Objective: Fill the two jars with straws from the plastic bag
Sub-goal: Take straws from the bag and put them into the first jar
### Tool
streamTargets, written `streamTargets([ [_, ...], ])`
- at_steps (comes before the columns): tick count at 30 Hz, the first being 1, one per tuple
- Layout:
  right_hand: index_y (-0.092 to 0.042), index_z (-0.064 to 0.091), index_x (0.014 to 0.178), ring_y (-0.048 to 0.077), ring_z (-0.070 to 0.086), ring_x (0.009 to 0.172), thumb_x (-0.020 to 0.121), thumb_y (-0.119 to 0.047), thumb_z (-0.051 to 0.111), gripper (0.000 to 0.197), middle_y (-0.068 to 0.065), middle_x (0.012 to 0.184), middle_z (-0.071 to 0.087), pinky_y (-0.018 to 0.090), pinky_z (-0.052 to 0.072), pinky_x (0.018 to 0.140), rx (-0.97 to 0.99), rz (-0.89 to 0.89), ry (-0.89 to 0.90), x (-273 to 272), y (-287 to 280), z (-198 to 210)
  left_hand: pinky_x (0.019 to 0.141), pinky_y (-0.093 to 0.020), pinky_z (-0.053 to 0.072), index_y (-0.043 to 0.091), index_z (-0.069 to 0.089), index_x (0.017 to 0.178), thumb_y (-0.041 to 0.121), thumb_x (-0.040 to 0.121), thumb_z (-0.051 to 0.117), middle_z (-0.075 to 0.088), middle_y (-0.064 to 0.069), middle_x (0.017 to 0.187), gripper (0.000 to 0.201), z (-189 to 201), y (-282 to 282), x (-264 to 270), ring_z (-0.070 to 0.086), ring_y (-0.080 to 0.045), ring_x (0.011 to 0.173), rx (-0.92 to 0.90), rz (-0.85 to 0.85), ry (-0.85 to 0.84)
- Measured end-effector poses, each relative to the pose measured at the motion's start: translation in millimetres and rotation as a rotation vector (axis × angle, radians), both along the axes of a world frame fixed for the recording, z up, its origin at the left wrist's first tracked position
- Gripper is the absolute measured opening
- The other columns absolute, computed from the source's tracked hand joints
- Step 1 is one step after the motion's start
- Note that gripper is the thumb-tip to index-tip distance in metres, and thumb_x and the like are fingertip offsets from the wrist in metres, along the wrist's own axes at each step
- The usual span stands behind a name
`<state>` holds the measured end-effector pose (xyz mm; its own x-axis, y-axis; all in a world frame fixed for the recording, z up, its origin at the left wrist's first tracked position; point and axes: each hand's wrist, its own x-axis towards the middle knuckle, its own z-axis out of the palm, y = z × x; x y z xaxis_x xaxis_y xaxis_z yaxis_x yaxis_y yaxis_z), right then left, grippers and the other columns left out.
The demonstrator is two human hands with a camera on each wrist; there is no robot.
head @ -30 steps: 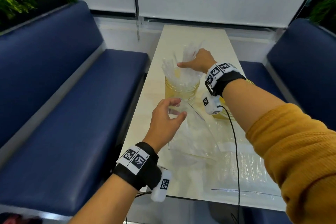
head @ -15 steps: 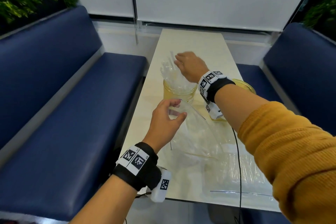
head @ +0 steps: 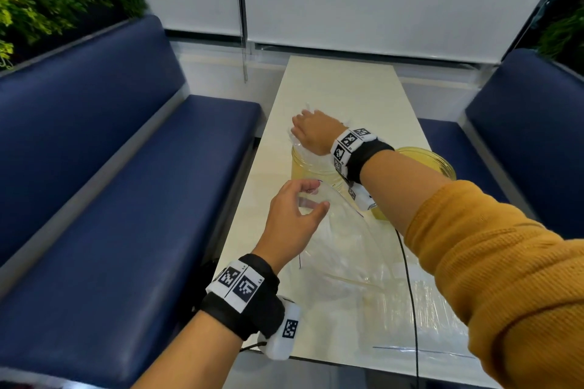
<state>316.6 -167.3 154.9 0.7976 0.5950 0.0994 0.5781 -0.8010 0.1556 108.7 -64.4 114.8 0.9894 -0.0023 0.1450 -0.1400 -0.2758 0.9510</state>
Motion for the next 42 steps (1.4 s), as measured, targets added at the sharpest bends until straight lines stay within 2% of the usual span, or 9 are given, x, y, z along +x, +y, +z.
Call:
streamTargets([
  [6, -0.008, 0.035, 0.15, 0.03, 0.02, 0.148, 0.105, -0.043, 0.022, 0.059, 0.016, 0.157, 0.029, 0.045, 0.018, 0.121, 0.261, -0.215, -0.202, 7, -18, 2, 0.073, 0.0, 0.044, 0.025, 0.06, 0.126, 0.025, 0.092, 0.07, 0.061, 0.009, 0.124, 0.035, -2, 0, 0, 0.066, -0.002, 0.097, 0.017, -0.013, 0.006],
  [10, -0.003, 0.046, 0.134, 0.034, 0.04, 0.129, 0.103, -0.037, 0.017, 0.054, 0.019, 0.136, 0.049, 0.047, 0.034, 0.108, 0.264, -0.4, -0.001, 5, -45, -7, 0.076, -0.001, 0.045, 0.022, 0.059, 0.128, 0.012, 0.093, 0.064, 0.06, 0.007, 0.127, 0.036, -3, -3, 3, 0.064, 0.0, 0.098, 0.05, -0.032, -0.001],
  [15, -0.009, 0.048, 0.14, 0.032, 0.024, 0.144, 0.103, -0.05, 0.023, 0.06, 0.012, 0.148, 0.042, 0.049, 0.024, 0.115, 0.312, -0.407, -0.047, -21, -67, -7, 0.082, -0.012, 0.051, 0.017, 0.057, 0.132, 0.0, 0.092, 0.055, 0.059, 0.003, 0.13, 0.044, -1, -12, 7, 0.066, -0.01, 0.105, 0.054, -0.091, 0.008],
  [20, -0.018, 0.071, 0.095, 0.029, 0.061, 0.093, 0.097, -0.042, 0.046, 0.035, 0.006, 0.097, 0.065, 0.034, 0.044, 0.073, 0.402, -0.461, -0.225, -87, -70, 43, 0.081, -0.008, 0.049, 0.016, 0.055, 0.136, -0.004, 0.092, 0.049, 0.056, 0.001, 0.135, 0.049, -4, -26, 9, 0.065, -0.011, 0.108, 0.064, -0.151, 0.019],
  [23, -0.013, 0.054, 0.065, 0.029, 0.055, 0.064, 0.093, -0.036, 0.044, 0.038, 0.003, 0.064, 0.049, 0.03, 0.042, 0.058, 0.415, -0.567, -0.154, -140, -70, 49, 0.085, -0.009, 0.048, 0.014, 0.053, 0.138, -0.007, 0.092, 0.046, 0.055, 0.001, 0.138, 0.051, -6, -34, 7, 0.063, -0.013, 0.113, 0.037, -0.188, 0.034],
  [27, -0.012, 0.069, 0.094, 0.029, 0.066, 0.087, 0.094, -0.037, 0.047, 0.033, 0.01, 0.096, 0.069, 0.032, 0.053, 0.076, 0.176, -0.599, 0.279, -191, -78, 5, 0.079, -0.004, 0.048, 0.01, 0.053, 0.139, -0.011, 0.09, 0.045, 0.054, -0.002, 0.138, 0.054, -7, -42, 4, 0.062, -0.014, 0.113, 0.042, -0.208, 0.036],
  [30, -0.011, 0.062, 0.119, 0.03, 0.061, 0.109, 0.098, -0.042, 0.049, 0.039, 0.01, 0.12, 0.062, 0.033, 0.045, 0.079, -0.035, -0.591, 0.358, -209, -79, -30, 0.076, -0.004, 0.047, 0.008, 0.053, 0.138, -0.012, 0.09, 0.045, 0.051, -0.002, 0.14, 0.053, -8, -48, 1, 0.061, -0.012, 0.11, 0.053, -0.215, 0.03],
  [35, -0.014, 0.063, 0.118, 0.028, 0.062, 0.108, 0.093, -0.055, 0.052, 0.05, 0.007, 0.118, 0.064, 0.032, 0.042, 0.078, -0.139, -0.616, 0.527, -217, -81, -64, 0.078, -0.003, 0.045, 0.01, 0.052, 0.139, -0.012, 0.09, 0.044, 0.049, 0.003, 0.137, 0.055, -9, -55, -5, 0.062, -0.013, 0.113, 0.062, -0.24, 0.003],
  [42, -0.012, 0.059, 0.124, 0.028, 0.061, 0.11, 0.096, -0.039, 0.056, 0.039, 0.007, 0.122, 0.063, 0.032, 0.042, 0.078, -0.147, -0.628, 0.613, -214, -87, -71, 0.078, -0.009, 0.049, 0.012, 0.052, 0.139, -0.013, 0.086, 0.047, 0.05, 0.001, 0.14, 0.058, -13, -49, -9, 0.062, -0.013, 0.113, 0.085, -0.241, -0.015],
])
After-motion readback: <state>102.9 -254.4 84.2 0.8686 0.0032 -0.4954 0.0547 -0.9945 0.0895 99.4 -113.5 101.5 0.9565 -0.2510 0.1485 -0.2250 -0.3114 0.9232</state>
